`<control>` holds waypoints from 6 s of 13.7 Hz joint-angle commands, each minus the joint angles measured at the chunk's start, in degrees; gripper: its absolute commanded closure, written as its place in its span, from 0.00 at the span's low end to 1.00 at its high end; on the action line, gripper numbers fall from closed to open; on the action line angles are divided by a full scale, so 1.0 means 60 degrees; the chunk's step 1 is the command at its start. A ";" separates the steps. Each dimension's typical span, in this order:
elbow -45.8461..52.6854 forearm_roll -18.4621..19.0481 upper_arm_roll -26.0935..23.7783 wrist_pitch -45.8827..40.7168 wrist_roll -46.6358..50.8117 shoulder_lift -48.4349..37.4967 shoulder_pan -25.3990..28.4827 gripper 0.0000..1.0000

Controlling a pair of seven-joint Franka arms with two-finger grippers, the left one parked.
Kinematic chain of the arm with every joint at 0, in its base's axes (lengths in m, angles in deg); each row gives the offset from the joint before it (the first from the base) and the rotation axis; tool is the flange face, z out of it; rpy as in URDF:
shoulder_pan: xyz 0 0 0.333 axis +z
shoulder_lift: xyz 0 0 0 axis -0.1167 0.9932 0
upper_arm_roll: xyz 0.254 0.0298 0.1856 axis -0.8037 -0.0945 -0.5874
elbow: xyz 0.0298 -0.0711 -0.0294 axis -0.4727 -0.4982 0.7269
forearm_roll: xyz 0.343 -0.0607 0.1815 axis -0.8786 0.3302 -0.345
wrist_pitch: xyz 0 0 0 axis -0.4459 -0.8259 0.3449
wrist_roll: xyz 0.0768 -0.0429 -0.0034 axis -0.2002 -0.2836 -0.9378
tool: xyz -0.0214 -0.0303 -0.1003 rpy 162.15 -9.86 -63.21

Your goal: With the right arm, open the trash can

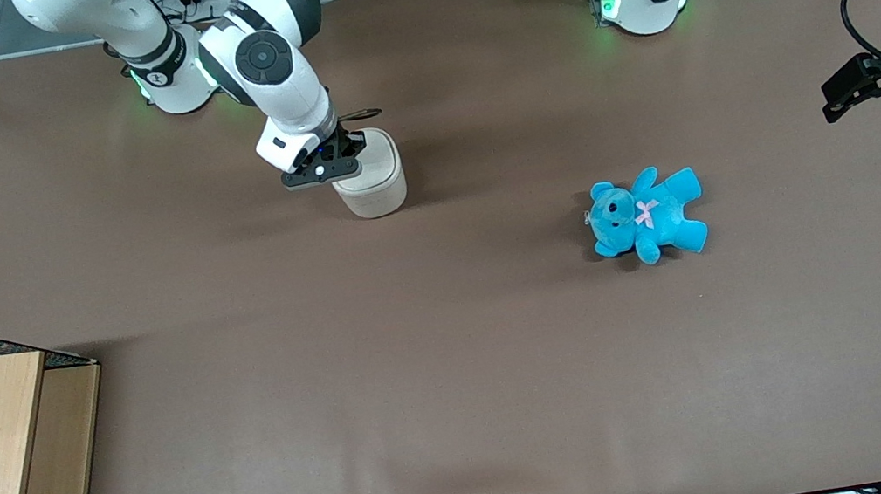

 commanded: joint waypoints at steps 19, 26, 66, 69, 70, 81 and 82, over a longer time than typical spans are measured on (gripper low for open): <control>0.5032 -0.0860 0.0068 -0.5268 0.1372 0.0154 -0.1764 0.00; 0.6016 -0.0787 -0.1115 -0.6356 0.0172 0.0154 -0.4750 0.00; 0.7335 0.1162 0.0434 -0.7572 -0.5865 -0.1048 -0.7070 0.00; 0.7350 0.1176 0.0434 -0.7586 -0.5851 -0.1018 -0.7055 0.00; 0.7350 0.1176 0.0434 -0.7586 -0.5807 -0.1018 -0.7026 0.00; 0.7350 0.1176 0.0434 -0.7601 -0.5821 -0.0930 -0.7056 0.00; 0.7350 0.1176 0.0434 -0.7615 -0.5850 -0.0930 -0.7055 0.00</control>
